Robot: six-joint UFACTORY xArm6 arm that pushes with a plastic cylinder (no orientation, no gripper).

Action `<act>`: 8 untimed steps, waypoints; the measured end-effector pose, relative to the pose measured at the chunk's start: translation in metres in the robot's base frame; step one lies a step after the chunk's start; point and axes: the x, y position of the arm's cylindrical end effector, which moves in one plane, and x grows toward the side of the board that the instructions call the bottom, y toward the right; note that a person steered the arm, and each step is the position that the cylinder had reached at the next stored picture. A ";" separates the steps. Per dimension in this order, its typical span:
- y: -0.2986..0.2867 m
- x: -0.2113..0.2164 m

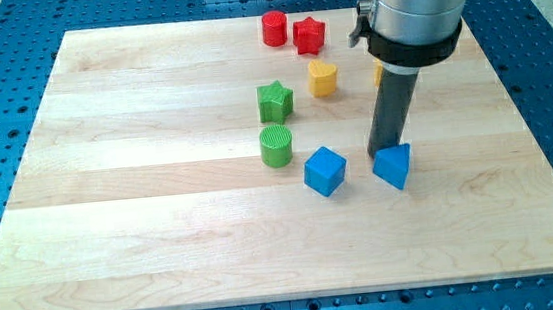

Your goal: Slightly move the heart upwards

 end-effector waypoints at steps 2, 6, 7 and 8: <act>0.104 -0.089; 0.077 -0.156; 0.070 -0.154; 0.080 -0.122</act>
